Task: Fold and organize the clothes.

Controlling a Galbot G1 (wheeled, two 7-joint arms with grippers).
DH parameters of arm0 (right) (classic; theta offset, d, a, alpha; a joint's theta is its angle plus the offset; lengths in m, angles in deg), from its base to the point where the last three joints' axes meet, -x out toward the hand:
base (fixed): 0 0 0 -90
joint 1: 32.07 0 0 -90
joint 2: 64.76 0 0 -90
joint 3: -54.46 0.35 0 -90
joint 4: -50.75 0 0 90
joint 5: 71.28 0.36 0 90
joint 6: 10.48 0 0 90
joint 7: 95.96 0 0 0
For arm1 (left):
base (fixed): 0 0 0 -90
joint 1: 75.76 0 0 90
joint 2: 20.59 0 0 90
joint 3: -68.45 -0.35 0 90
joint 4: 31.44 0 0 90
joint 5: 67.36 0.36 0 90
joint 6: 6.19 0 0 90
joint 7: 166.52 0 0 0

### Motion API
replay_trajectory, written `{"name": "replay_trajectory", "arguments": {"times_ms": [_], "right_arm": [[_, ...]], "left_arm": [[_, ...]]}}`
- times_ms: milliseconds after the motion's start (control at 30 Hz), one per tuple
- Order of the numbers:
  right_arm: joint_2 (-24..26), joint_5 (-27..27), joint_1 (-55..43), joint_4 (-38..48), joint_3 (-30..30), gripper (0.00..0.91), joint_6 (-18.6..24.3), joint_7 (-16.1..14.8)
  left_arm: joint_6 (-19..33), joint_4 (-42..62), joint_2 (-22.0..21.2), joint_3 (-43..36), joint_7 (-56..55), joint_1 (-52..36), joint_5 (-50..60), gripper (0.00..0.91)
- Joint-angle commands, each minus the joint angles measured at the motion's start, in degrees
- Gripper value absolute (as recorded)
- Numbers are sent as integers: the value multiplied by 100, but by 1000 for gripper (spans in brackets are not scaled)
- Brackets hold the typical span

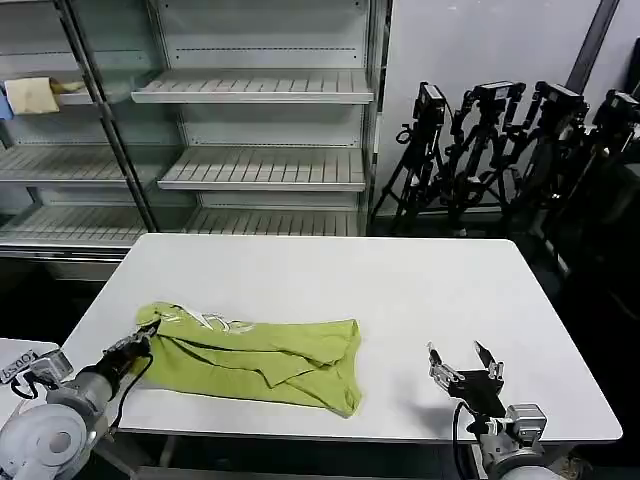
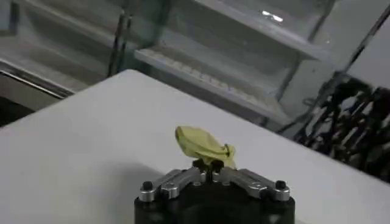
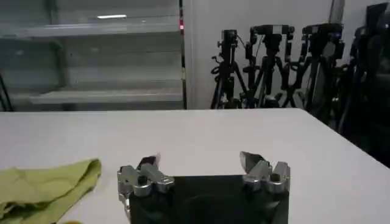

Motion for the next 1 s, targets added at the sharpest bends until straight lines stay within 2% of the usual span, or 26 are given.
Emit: {"name": "replay_trajectory", "arguments": {"times_ms": [33,333,767,1000], "right_arm": [[-4,16,31,-15,7,907,-2,-3],[-7,5,142,-36,96,907,19,-11],[7,86,199,-122,266,907,31,-14],[21,123,224,-140,311,907,34,-15]], "left_arm": [[-38,-729,-260,-229,-71,-118,-1706,30],[133,-1042,-725,-1226,-152,-648,-1702,40],[180,-530,-1467,-2977,-284,-1477,-538,30],[181,-190,-1716,-3391,-327,-1663,-155,40]]}}
